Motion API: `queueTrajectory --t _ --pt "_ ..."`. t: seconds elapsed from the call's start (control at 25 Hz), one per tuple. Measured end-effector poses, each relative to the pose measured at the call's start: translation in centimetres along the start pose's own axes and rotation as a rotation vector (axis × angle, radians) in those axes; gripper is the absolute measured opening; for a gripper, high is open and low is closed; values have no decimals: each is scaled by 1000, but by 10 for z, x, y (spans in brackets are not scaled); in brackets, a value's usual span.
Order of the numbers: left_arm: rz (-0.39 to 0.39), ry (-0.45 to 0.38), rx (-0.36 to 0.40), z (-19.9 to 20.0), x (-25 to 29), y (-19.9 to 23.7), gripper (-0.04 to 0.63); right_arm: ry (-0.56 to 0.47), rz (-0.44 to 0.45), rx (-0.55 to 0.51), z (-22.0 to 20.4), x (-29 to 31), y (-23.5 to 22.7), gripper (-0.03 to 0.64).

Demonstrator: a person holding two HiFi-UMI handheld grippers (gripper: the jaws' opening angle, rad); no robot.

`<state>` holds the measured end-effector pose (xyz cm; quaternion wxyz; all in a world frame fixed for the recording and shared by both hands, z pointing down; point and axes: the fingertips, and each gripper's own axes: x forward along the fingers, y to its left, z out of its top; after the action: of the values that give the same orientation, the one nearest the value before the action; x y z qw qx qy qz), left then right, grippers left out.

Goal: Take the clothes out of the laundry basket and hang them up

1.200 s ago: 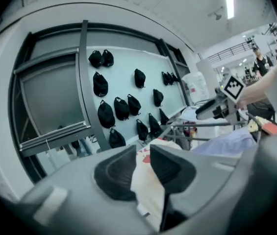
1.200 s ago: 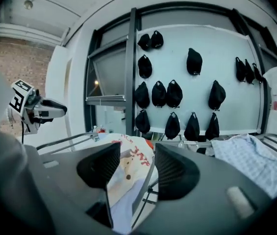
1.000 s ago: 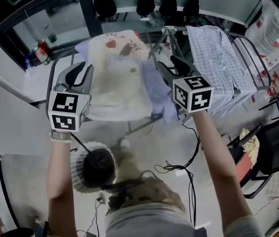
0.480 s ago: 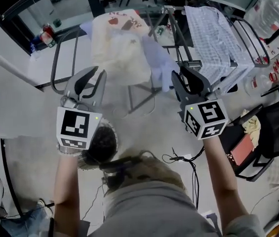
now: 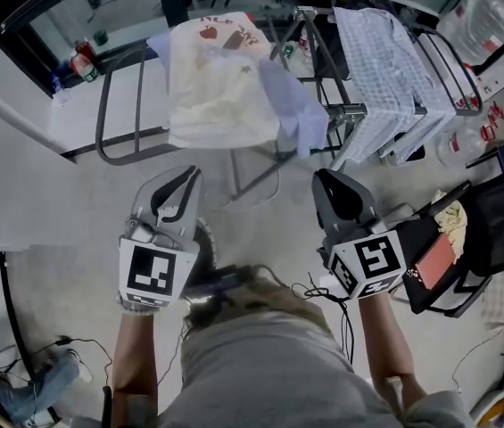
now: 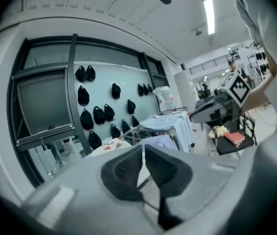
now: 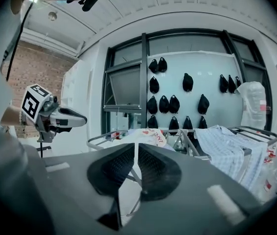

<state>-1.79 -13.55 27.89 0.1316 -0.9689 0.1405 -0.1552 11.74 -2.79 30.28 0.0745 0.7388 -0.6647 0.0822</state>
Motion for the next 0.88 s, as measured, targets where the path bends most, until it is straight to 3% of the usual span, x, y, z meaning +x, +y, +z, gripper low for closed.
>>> queueTrajectory --t 0.36,0.88 --pt "-41 37 -61 -29 -16 -13 -5 25 6 -1 -12 -3 26 9" --pt "-60 28 -89 -34 -19 -15 -5 60 2 -15 -14 -2 41 6"
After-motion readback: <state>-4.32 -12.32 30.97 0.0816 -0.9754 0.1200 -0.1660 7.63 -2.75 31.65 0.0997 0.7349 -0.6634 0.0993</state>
